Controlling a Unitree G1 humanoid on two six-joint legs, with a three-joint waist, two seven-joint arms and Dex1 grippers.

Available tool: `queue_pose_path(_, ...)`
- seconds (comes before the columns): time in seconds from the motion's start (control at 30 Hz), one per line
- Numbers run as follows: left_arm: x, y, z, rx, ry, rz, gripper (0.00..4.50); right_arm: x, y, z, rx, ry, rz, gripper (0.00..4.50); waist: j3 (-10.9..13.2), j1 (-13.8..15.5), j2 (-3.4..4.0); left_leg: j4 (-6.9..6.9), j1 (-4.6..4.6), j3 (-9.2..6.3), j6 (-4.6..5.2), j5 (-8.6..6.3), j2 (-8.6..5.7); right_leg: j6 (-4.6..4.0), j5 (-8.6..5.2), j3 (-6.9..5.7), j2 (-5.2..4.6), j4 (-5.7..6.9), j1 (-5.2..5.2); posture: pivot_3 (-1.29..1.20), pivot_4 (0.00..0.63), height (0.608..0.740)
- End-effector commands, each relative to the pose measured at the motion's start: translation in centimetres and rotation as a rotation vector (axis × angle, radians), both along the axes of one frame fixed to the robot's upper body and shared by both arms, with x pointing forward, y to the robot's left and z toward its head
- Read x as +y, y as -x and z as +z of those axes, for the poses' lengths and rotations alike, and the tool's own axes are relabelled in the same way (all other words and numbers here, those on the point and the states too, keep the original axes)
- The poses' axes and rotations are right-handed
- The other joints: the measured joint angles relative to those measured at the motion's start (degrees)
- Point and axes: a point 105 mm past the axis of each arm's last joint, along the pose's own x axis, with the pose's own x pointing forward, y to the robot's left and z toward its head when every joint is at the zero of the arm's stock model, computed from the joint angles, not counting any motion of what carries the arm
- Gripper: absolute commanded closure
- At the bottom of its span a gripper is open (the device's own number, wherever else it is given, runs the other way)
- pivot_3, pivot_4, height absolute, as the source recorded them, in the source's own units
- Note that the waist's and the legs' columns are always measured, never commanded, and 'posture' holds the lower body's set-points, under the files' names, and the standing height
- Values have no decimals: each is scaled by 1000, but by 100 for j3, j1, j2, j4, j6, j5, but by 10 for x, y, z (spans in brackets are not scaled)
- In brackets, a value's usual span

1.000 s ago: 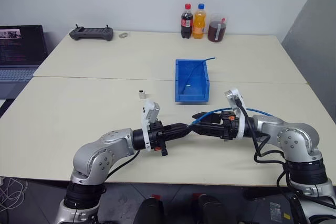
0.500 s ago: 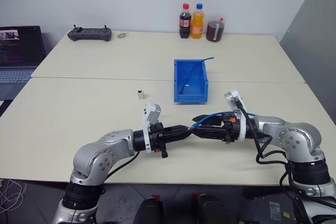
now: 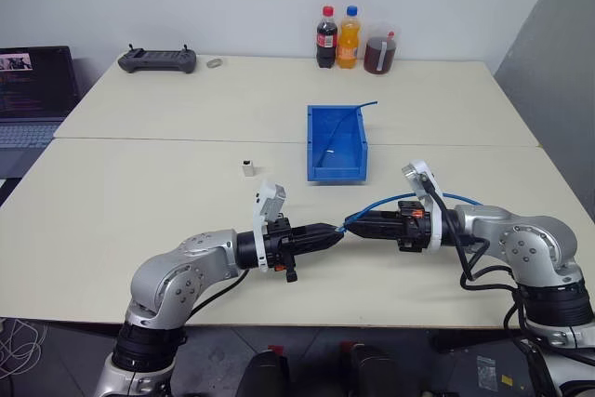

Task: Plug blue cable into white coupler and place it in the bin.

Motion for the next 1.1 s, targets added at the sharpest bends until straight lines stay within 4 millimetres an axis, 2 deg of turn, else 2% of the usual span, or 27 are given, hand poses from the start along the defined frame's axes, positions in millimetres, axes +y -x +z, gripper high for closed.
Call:
queue_pose_path(0.03, -4, 7, 7, -37, 15, -20, 4271, 10, 8, 9, -34, -28, 74, 4248, 0, -1, 0, 0, 0, 0, 0, 0, 0, 0, 0, 0, 0, 0, 0, 0, 150, 740)
queue_pose_path(0.37, -1, 7, 6, -47, 7, -10, 4271, 9, 10, 8, -32, -13, 96, 4357, 0, 0, 0, 0, 0, 0, 0, 0, 0, 1, -1, 0, 0, -1, 0, 0, 150, 740)
queue_pose_path(0.43, 0, 6, 8, -41, 30, -6, 3569, 9, 7, 9, -36, -14, 86, 4357, 0, 0, 0, -1, 0, 0, 0, 0, 0, 1, -1, 0, 0, -1, 0, 0, 150, 740)
queue_pose_path(0.5, 1, 7, 9, -41, 37, -1, 3341, 9, 6, 10, -40, -13, 78, 4357, 0, 0, 0, -1, 0, 0, 0, 0, 0, 3, -2, 0, 0, -1, 0, 0, 150, 740)
queue_pose_path(0.67, 8, 11, 11, -45, 25, 8, 2275, 3, 1, 14, -61, -9, 53, 4357, 1, -2, 0, -2, 0, 0, 0, 0, 0, 3, -2, 1, 0, -1, -1, 0, 150, 740)
queue_pose_path(0.83, 18, 26, 9, -36, -7, 3, 1397, -2, -3, 17, -70, -13, 30, 4357, 1, -5, 0, -2, 0, 0, 0, 0, 1, 3, -2, 1, 0, -2, -1, 0, 150, 740)
queue_pose_path(1.0, 41, 27, -1, -44, -79, 125, 327, -6, -8, 16, -81, -14, -1, 4357, 2, -8, 0, -5, 0, 1, 0, 0, 3, 3, -2, 1, -1, -3, -3, 0, 150, 740)
queue_pose_path(1.1, 63, 12, -8, -106, -161, 292, 67, -10, -13, 16, -92, -16, -27, 4357, 2, -8, 0, -5, 1, 1, 0, 0, 3, 17, -10, 1, -1, -3, -3, 0, 150, 740)
